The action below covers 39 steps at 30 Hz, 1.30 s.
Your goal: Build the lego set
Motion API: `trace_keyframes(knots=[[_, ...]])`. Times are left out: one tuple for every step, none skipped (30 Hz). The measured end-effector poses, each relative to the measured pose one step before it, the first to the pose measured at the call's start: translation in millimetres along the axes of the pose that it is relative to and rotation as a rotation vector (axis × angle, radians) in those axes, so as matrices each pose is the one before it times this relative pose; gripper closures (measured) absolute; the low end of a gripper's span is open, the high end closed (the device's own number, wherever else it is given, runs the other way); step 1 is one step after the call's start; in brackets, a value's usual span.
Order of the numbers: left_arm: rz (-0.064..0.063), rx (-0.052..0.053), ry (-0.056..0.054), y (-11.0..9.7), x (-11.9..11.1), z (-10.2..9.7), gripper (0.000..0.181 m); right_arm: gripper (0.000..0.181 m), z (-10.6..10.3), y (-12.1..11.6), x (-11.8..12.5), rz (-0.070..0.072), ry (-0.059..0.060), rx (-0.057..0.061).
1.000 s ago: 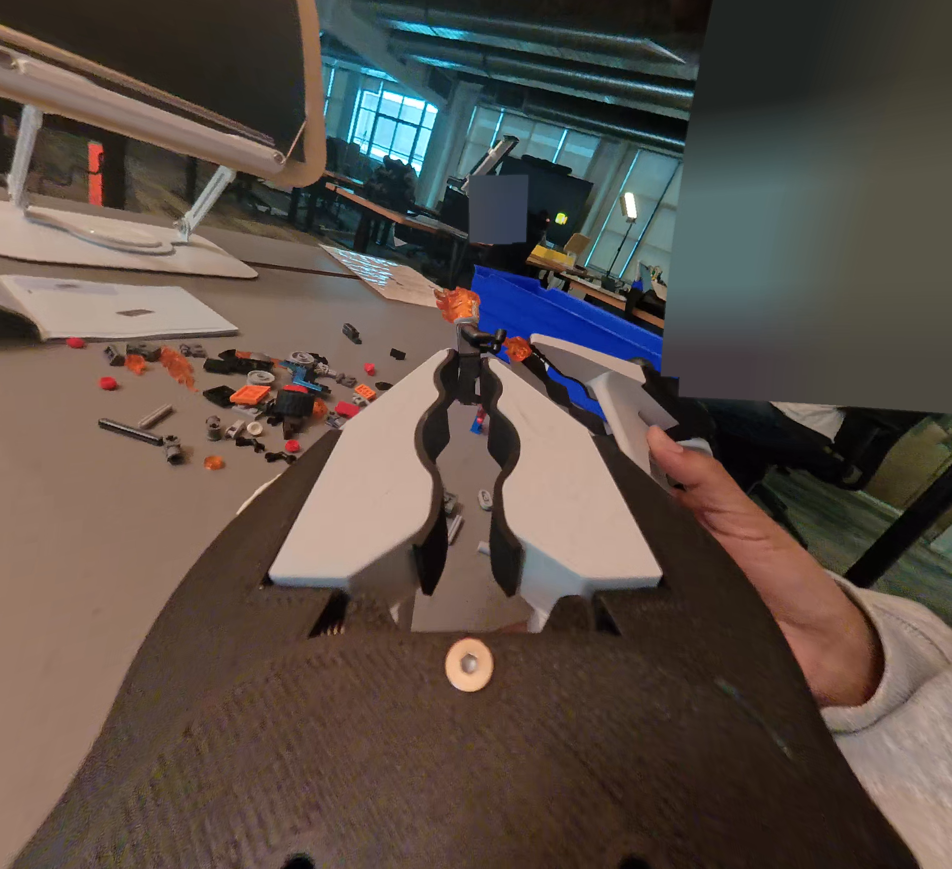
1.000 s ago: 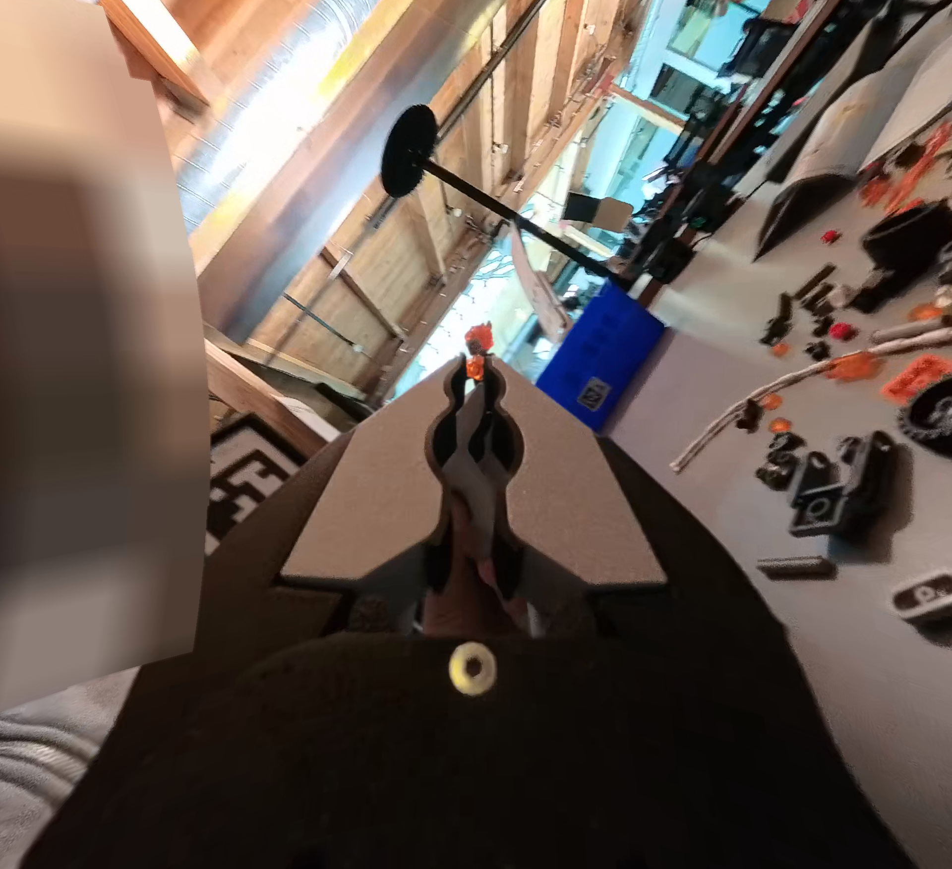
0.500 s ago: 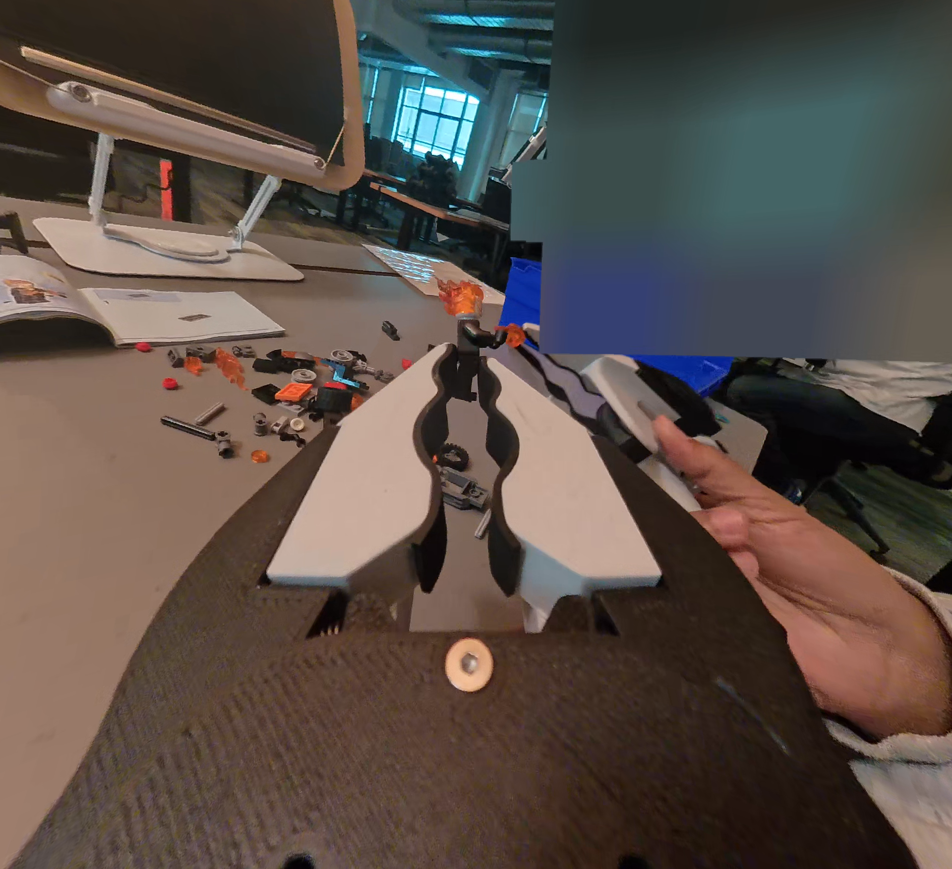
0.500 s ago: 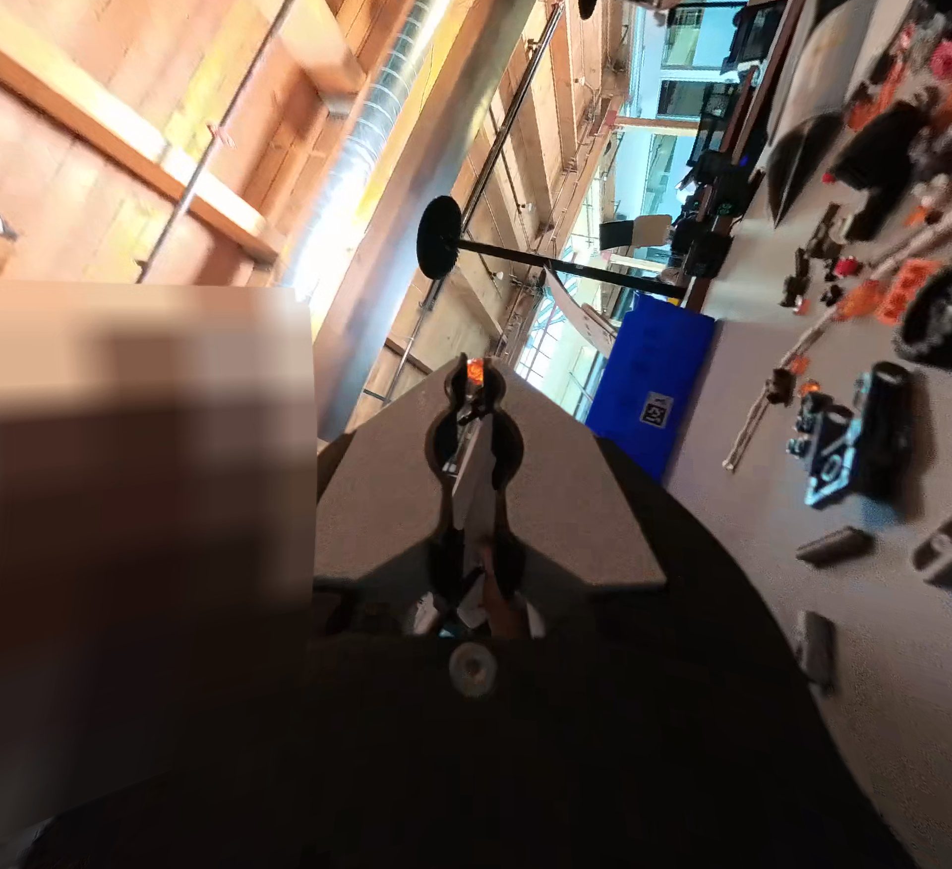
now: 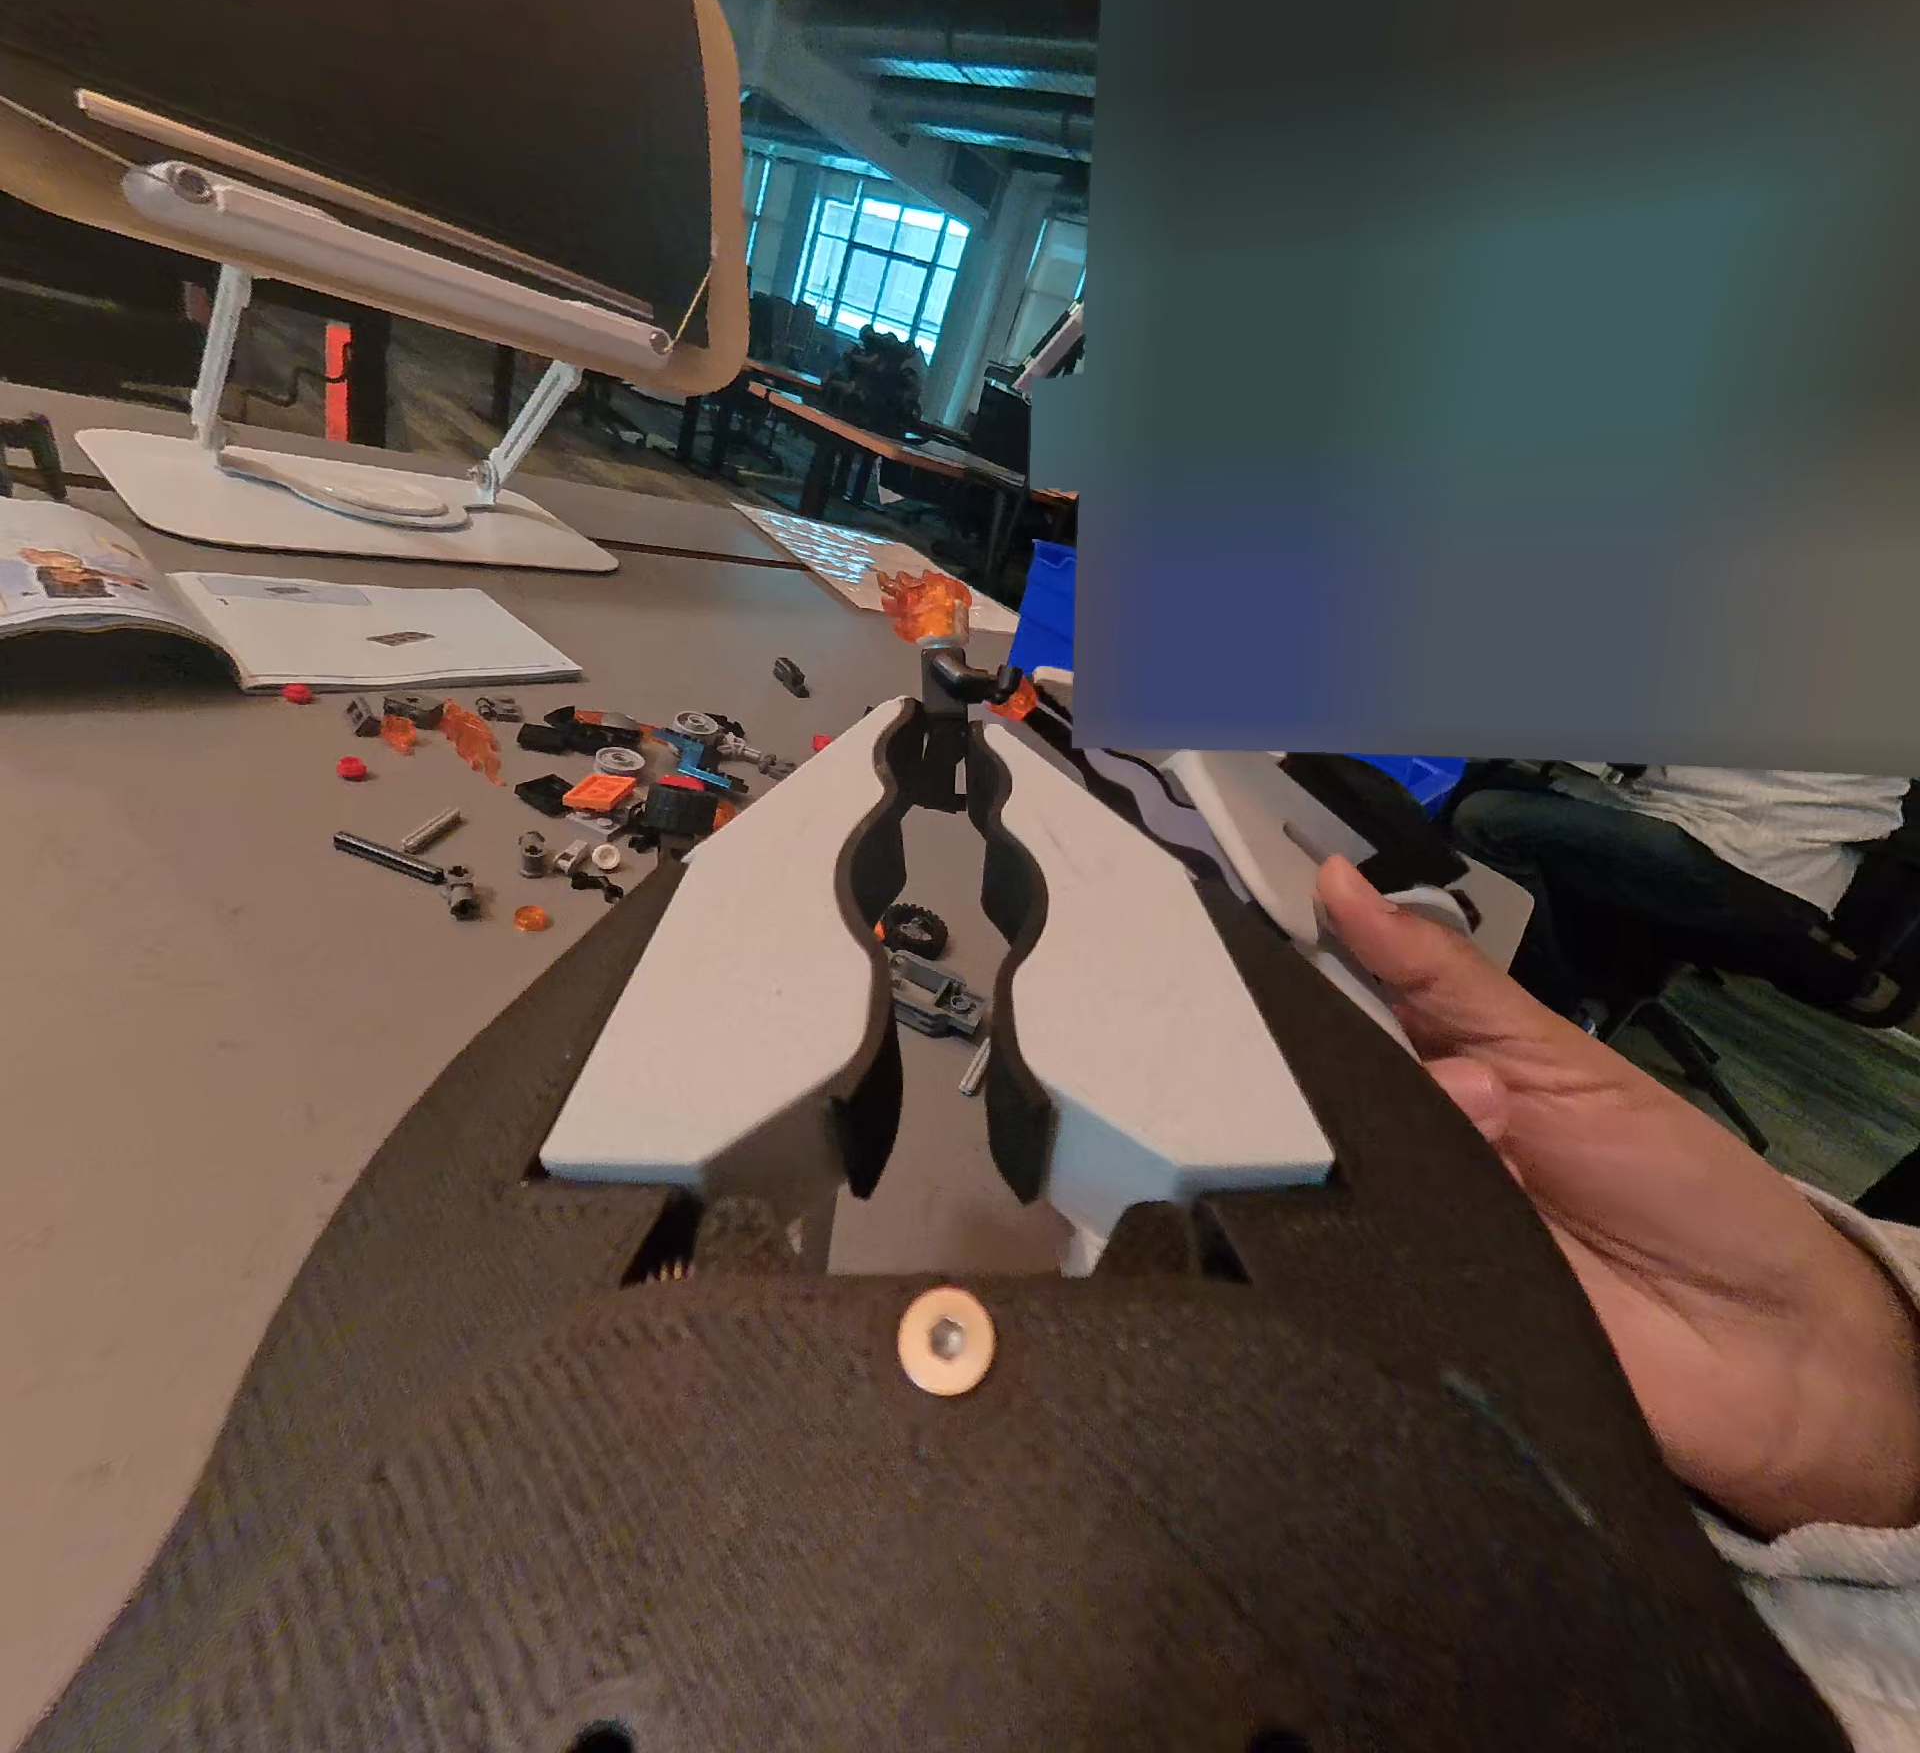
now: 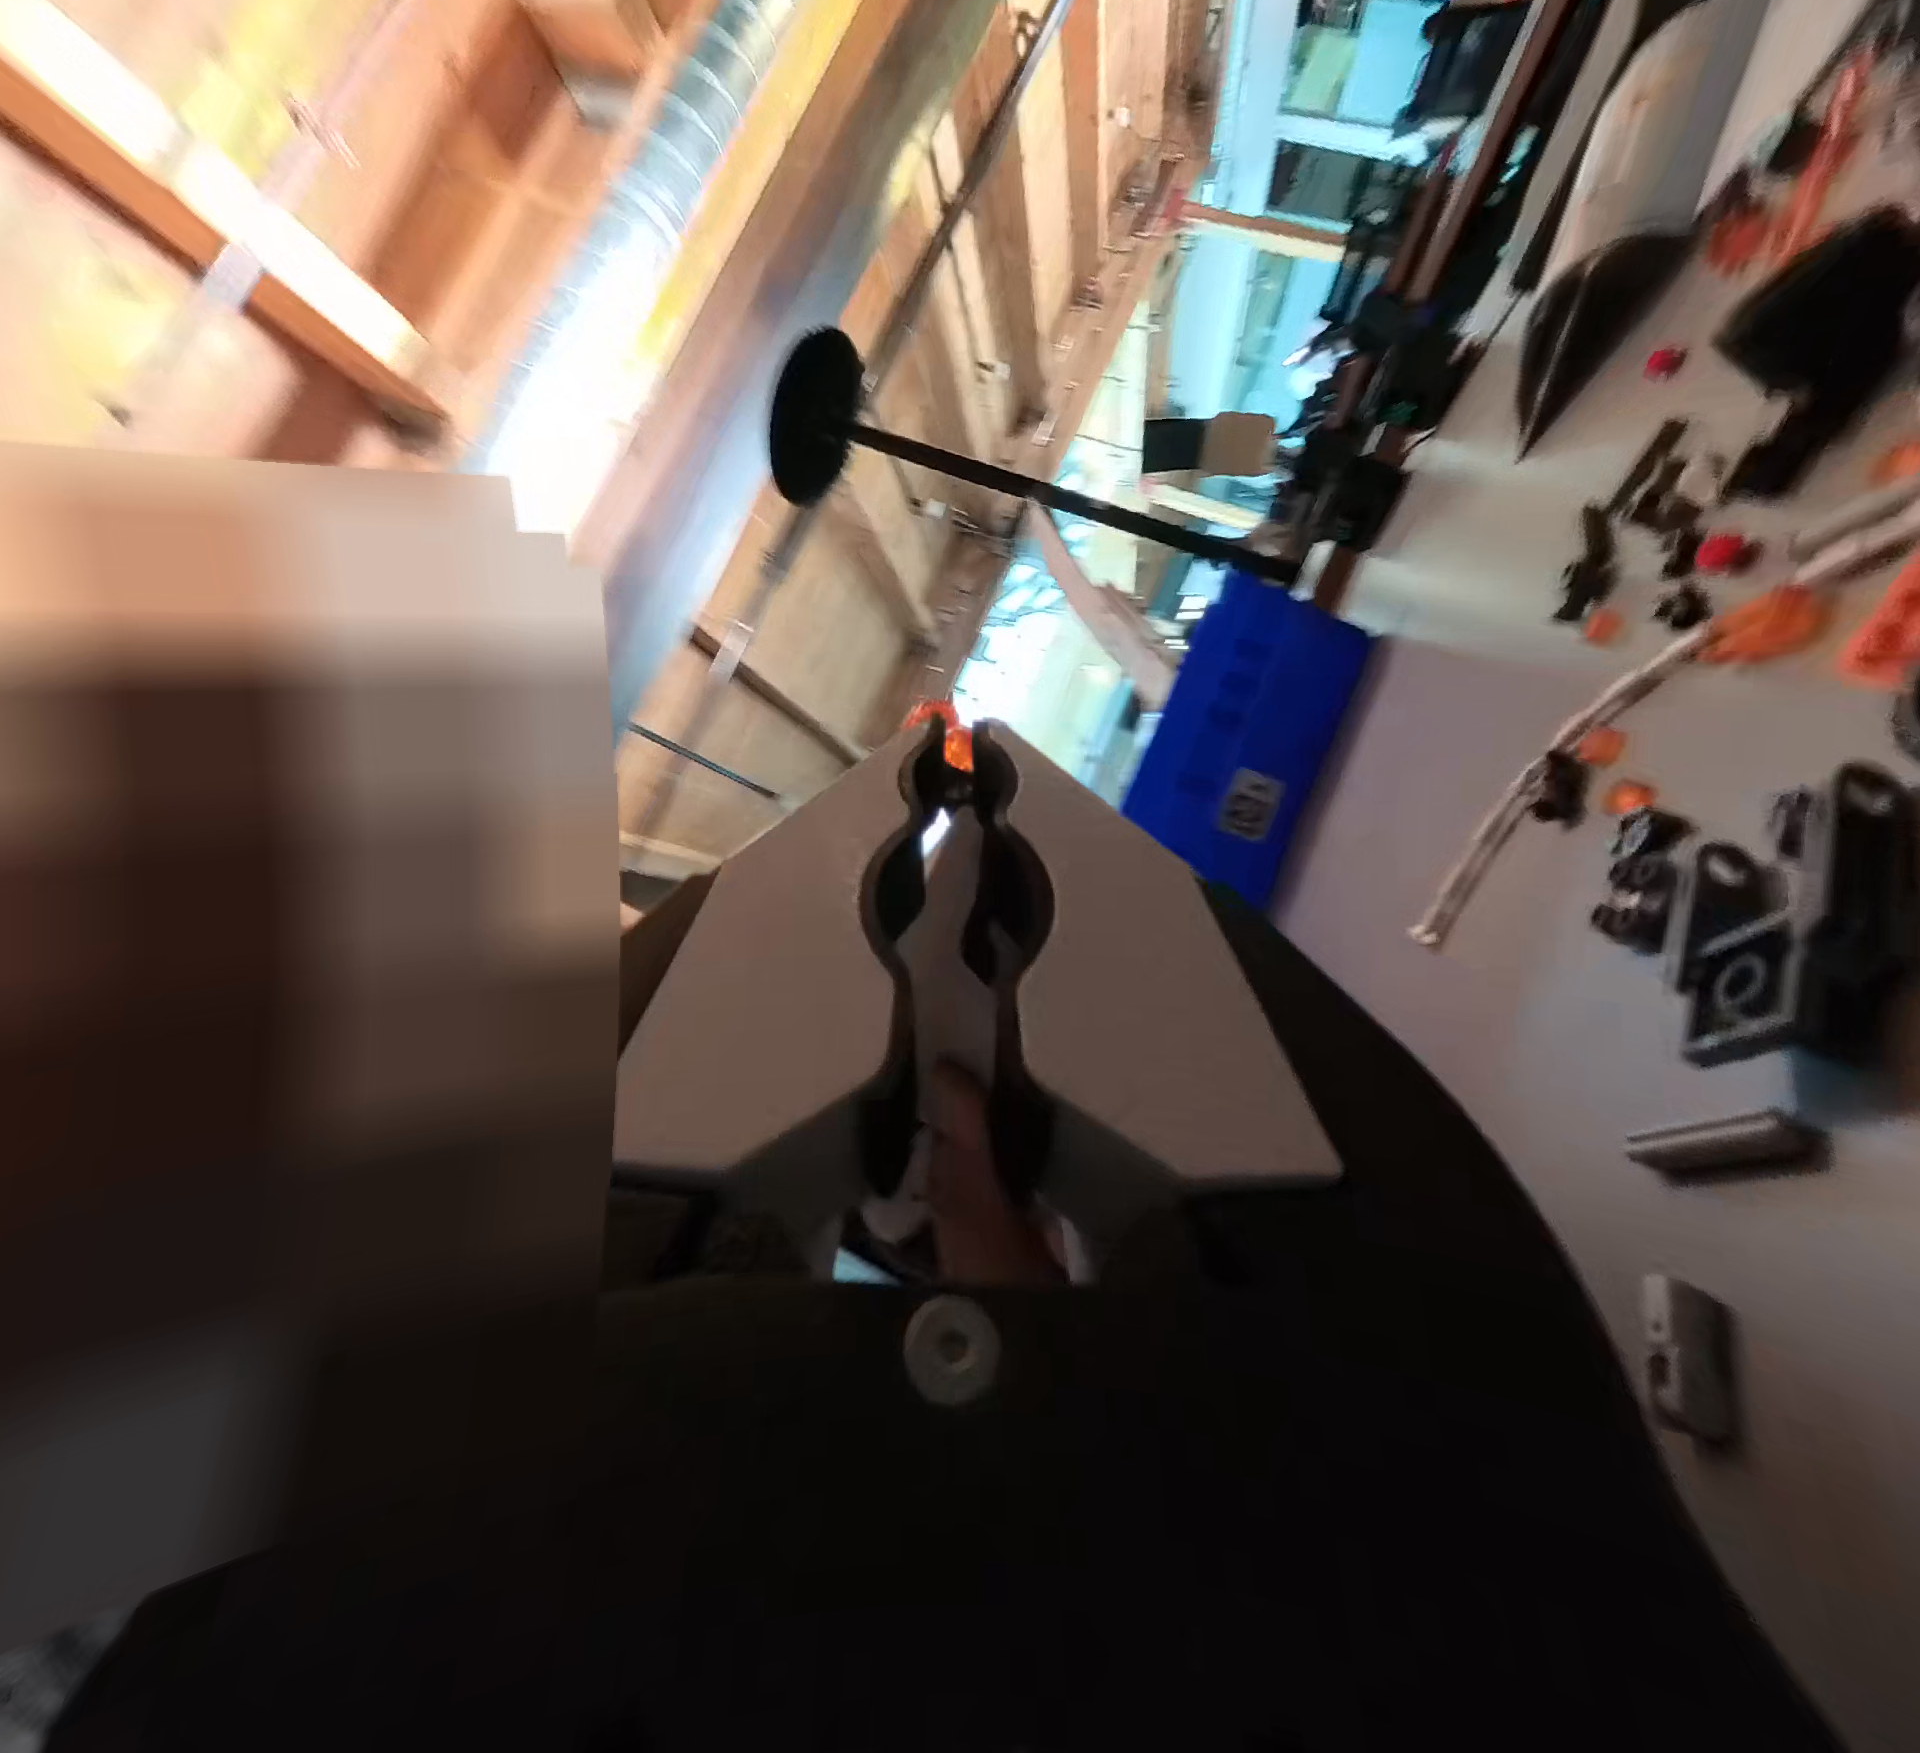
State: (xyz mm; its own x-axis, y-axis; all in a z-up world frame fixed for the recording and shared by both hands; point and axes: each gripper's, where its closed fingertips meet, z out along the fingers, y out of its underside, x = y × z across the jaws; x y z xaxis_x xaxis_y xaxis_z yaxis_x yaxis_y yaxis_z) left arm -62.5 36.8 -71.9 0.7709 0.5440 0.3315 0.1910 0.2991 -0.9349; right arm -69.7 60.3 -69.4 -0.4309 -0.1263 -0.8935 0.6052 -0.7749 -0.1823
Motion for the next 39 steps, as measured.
trace_keyframes(knots=[[-0.0055,-0.0004,-0.0026,-0.01,-0.8,0.06,0.176,0.179,0.84,1.48,-1.77,-0.0566,0.0174,-0.011],[-0.0071,-0.0017,0.0015,0.24,-0.55,0.11,0.176,0.179,0.86,0.1,-1.9,-0.0607,0.0238,-0.0043],[-0.0111,-0.0023,-0.0019,0.2,-1.41,0.32,0.176,0.179,0.65,-0.83,-2.5,-0.0718,0.024,0.0005],[-0.0152,-0.004,-0.0068,0.43,-2.47,0.53,0.176,0.179,0.52,-0.9,-2.22,-0.0779,0.0282,-0.0001],[-0.016,-0.0046,-0.0062,0.32,-2.74,0.73,0.177,0.179,0.59,-0.84,-2.71,-0.0799,0.0256,0.001],[-0.0115,-0.0003,-0.0075,-0.28,-2.76,0.69,0.176,0.179,0.56,-0.59,-2.53,-0.0798,0.0242,0.0013],[-0.0076,0.0022,-0.0084,-0.62,-2.71,0.44,0.176,0.179,0.85,0.14,-2.19,-0.0769,0.0242,-0.0001],[-0.0051,0.0015,-0.0062,-0.5,-1.97,0.35,0.176,0.178,1.15,0.6,-1.18,-0.0717,0.0264,-0.0014],[-0.0023,0.0011,-0.0001,-0.21,-0.47,0.15,0.177,0.178,1.18,1.09,-1.85,-0.0658,0.017,-0.0019],[0.0006,0.0003,0.0017,-0.03,0.18,0.16,0.177,0.178,1.09,1.05,-2.76,-0.0567,0.0064,-0.0017],[0.0022,-0.0029,0.007,0.36,1.1,0.26,0.176,0.179,1.23,0.96,-2.25,-0.046,0.0052,-0.0025],[0.0019,-0.0046,0.0085,0.62,1.3,0.42,0.176,0.179,1.08,0.83,-1.0,-0.0351,0.0075,-0.0014],[0.0,-0.0035,0.0067,0.4,0.82,0.38,0.176,0.179,0.83,0.24,0.14,-0.023,0.0076,0.0024],[-0.004,-0.0031,0.0074,0.41,0.62,0.39,0.176,0.179,0.69,0.08,0.95,-0.0128,0.0064,0.0042],[-0.0107,0.0,0.0084,0.24,0.42,0.39,0.176,0.179,0.64,0.58,2.06,-0.0083,0.0084,0.0023],[-0.0165,0.005,0.0075,-0.38,0.09,0.18,0.176,0.179,0.57,1.08,2.63,-0.0077,0.0112,-0.0003],[-0.0172,0.0058,0.006,-0.41,-0.26,0.04,0.176,0.179,0.53,1.5,1.94,-0.0084,0.0082,-0.0026],[-0.0142,0.0034,0.005,-0.33,-0.6,-0.05,0.176,0.179,0.65,1.79,0.75,-0.0097,0.0033,-0.005],[-0.0106,0.0023,0.002,-0.35,-0.85,-0.34,0.176,0.179,0.7,2.03,0.29,-0.0137,0.0047,-0.0067],[-0.0084,0.0033,0.0034,-0.51,-0.38,-0.27,0.176,0.179,0.78,1.7,0.38,-0.0174,0.0078,-0.0055],[-0.0054,0.0004,0.0025,-0.03,-0.27,-0.03,0.176,0.179,0.62,1.13,-0.49,-0.0169,0.0038,-0.0028],[-0.0024,-0.0005,0.0009,0.07,-0.15,0.1,0.176,0.18,0.68,0.54,-1.11,-0.0132,0.0002,-0.0012],[-0.0009,0.0007,0.0,-0.12,-0.15,-0.06,0.176,0.179,0.57,0.59,-0.48,-0.0094,0.0017,-0.0013],[-0.0028,0.0036,-0.0007,-0.43,-0.42,-0.36,0.176,0.179,0.49,0.34,-0.35,-0.0065,0.0002,-0.0002],[-0.0054,0.003,0.0009,-0.43,-0.41,-0.26,0.176,0.179,0.37,0.61,-0.28,-0.0028,-0.0004,-0.0029],[-0.0064,0.0022,0.0003,-0.33,-0.69,-0.15,0.177,0.179,0.39,0.91,-0.17,-0.0003,-0.0005,-0.005],[-0.0046,0.0024,0.0,-0.31,-0.54,-0.23,0.177,0.179,0.26,0.9,-0.23,0.0006,-0.0009,-0.0046],[-0.0003,0.0033,-0.0017,-0.44,-0.23,-0.28,0.177,0.179,0.02,0.72,-0.32,0.0,-0.0016,-0.0044],[0.0029,0.0026,-0.0025,-0.33,-0.15,-0.32,0.177,0.179,0.07,0.68,-0.35,-0.0007,-0.0011,-0.005],[0.0055,0.0011,-0.0021,-0.28,0.17,-0.1,0.177,0.179,-0.26,0.87,-0.42,-0.0013,-0.0015,-0.0065],[0.0077,0.0005,-0.0001,-0.17,0.37,-0.21,0.177,0.179,-0.46,1.2,-0.36,-0.0005,-0.0027,-0.0084],[0.0109,-0.0017,0.0012,-0.1,0.69,-0.21,0.177,0.18,-0.64,1.54,-0.45,0.0041,-0.0044,-0.0102],[0.0177,-0.004,0.0014,0.02,1.13,-0.18,0.176,0.181,-0.75,1.92,-0.11,0.0141,-0.0062,-0.0113],[0.0268,-0.0042,0.0021,0.06,1.77,-0.18,0.177,0.181,-1.02,1.68,0.81,0.0244,-0.004,-0.0089],[0.0333,-0.0083,0.0037,0.69,2.89,-0.13,0.177,0.181,-1.1,0.67,0.93,0.0305,-0.0075,-0.0028],[0.0377,-0.01,-0.0017,1.07,2.57,0.4,0.176,0.181,-1.3,-0.05,1.2,0.0321,-0.0092,0.0002],[0.0399,-0.0072,-0.0051,0.6,2.16,0.25,0.176,0.181,-1.21,-0.28,1.59,0.029,-0.0071,-0.0003],[0.0377,-0.0056,-0.0047,0.41,1.88,0.3,0.176,0.181,-1.09,-0.2,1.91,0.0228,-0.0044,-0.0025],[0.0304,-0.0059,-0.0059,0.31,1.01,0.17,0.176,0.181,-1.05,0.13,2.38,0.0139,0.0008,-0.0043]])
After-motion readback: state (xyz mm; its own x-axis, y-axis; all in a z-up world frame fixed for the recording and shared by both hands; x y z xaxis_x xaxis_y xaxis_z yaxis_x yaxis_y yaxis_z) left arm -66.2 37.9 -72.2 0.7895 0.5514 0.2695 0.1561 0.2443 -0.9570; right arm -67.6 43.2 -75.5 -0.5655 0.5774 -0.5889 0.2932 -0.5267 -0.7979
